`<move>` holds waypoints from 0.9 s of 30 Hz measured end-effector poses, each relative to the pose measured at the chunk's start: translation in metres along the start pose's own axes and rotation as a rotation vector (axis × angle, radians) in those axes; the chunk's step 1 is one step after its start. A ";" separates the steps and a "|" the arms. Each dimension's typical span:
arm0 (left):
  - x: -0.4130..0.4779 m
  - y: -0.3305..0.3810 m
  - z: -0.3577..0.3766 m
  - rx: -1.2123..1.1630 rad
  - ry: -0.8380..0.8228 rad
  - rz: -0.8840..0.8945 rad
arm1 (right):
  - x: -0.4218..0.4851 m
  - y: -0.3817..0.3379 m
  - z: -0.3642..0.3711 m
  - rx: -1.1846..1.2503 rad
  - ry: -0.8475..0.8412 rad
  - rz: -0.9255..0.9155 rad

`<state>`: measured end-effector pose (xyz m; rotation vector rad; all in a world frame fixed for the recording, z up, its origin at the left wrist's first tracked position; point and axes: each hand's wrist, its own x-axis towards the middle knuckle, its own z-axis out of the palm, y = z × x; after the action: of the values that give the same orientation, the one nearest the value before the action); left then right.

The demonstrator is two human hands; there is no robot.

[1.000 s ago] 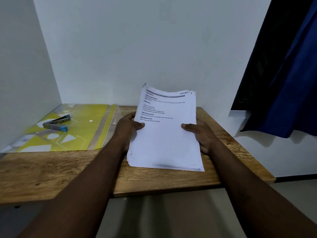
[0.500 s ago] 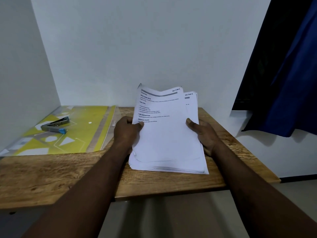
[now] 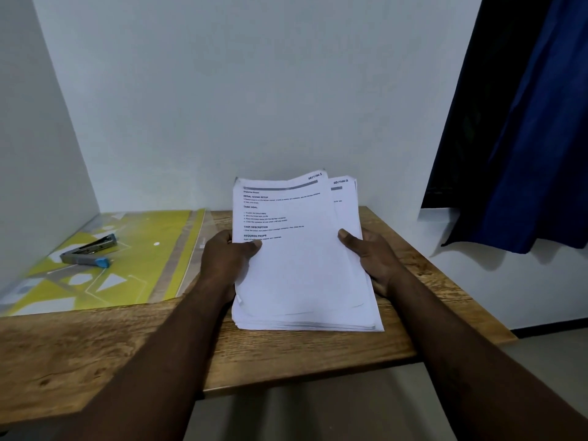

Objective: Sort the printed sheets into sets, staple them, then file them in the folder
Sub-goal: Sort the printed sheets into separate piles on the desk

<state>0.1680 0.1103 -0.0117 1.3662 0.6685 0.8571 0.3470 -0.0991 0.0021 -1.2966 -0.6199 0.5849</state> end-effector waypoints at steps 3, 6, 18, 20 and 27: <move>-0.002 -0.002 0.001 -0.058 -0.014 0.006 | 0.002 0.004 -0.001 0.007 -0.021 0.019; -0.002 -0.003 0.000 -0.064 0.006 0.011 | 0.002 0.005 -0.001 0.011 -0.015 0.029; -0.004 -0.006 -0.006 0.341 0.240 0.183 | 0.000 0.003 0.003 -0.038 0.006 0.009; -0.006 -0.003 -0.010 0.347 0.261 0.199 | 0.001 0.003 0.004 -0.049 0.013 0.008; -0.025 0.015 -0.061 0.482 0.310 0.257 | 0.003 0.003 0.009 -0.061 0.010 0.022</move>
<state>0.1022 0.1229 -0.0056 1.7960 0.9983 1.1791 0.3425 -0.0900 0.0004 -1.3639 -0.6203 0.5811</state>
